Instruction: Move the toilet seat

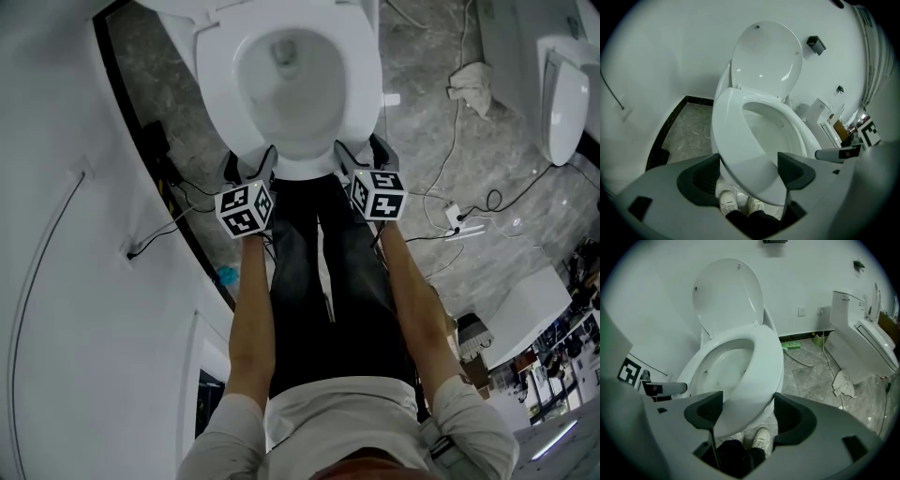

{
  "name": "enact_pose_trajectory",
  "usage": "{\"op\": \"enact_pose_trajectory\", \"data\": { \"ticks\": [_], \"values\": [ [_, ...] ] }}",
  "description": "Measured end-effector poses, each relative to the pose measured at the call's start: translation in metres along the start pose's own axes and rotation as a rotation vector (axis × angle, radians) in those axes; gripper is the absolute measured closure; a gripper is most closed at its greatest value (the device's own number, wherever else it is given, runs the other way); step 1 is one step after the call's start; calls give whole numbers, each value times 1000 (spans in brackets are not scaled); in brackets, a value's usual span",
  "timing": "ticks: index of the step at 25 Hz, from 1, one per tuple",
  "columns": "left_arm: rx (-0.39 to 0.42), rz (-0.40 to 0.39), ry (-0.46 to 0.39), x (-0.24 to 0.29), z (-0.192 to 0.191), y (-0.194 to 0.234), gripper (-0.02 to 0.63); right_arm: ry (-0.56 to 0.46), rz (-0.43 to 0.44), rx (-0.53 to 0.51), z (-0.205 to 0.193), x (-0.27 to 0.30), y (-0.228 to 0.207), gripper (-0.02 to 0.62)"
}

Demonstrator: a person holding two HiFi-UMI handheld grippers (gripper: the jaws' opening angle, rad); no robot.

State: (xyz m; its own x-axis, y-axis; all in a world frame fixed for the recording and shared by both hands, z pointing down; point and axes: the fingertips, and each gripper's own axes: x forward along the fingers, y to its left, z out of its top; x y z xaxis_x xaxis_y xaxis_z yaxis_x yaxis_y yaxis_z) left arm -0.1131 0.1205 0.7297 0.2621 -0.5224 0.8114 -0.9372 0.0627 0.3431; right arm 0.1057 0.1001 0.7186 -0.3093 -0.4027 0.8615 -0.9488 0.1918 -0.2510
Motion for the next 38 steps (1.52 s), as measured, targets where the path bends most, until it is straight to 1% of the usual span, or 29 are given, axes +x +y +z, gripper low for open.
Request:
{"op": "enact_pose_trajectory", "data": {
  "ticks": [14,38],
  "values": [
    [-22,-19,-38,-19,15,-9,210,-31,21,14,14,-22,5,236],
    [-68,-65,-156,-52,46,-23,209,-120,31,47,45,-59,16,239]
  ]
}}
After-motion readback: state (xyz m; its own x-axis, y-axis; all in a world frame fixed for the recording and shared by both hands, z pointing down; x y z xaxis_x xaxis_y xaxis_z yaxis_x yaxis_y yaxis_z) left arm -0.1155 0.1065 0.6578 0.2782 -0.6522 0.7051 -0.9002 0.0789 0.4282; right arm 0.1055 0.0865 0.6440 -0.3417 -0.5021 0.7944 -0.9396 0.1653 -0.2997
